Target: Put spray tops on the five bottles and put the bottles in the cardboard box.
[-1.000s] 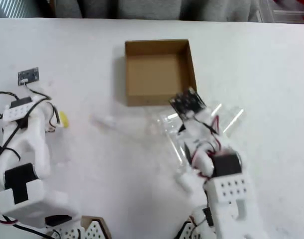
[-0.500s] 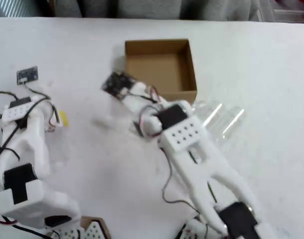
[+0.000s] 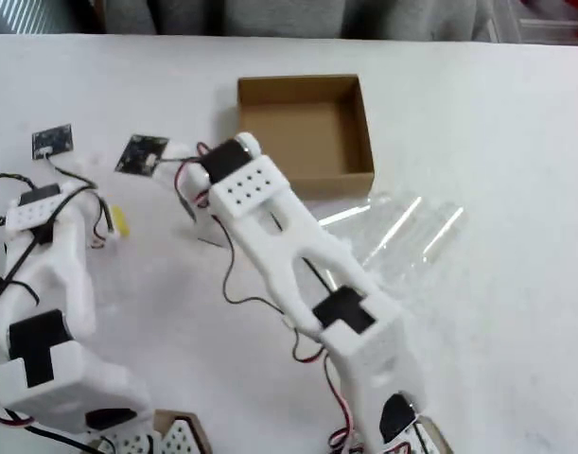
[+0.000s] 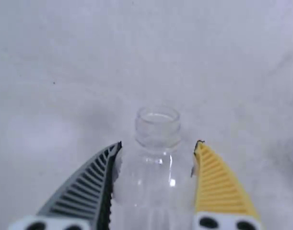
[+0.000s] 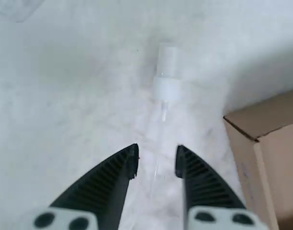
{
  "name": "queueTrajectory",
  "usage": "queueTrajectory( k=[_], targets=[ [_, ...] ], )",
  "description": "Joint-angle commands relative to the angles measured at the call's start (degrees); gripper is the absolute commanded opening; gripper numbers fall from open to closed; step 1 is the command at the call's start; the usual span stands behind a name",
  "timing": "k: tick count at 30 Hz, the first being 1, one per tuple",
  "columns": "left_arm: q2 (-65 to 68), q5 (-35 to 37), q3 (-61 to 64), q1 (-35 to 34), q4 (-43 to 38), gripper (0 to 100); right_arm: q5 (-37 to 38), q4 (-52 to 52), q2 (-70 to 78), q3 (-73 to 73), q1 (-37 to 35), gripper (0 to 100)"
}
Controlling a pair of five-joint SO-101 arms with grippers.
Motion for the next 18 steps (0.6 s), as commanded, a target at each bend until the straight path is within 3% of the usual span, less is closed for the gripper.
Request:
queueTrajectory(
  k=[1, 18],
  targets=[
    [-0.13, 0.35, -0.88, -0.48, -1.93, 10, 0.62, 1.71, 3.3, -9.32, 0.31, 18.4],
    [-0.13, 0.35, -0.97, 0.13, -2.11, 10, 1.76, 4.97, 24.13, -32.62, -1.19, 18.7]
  ],
)
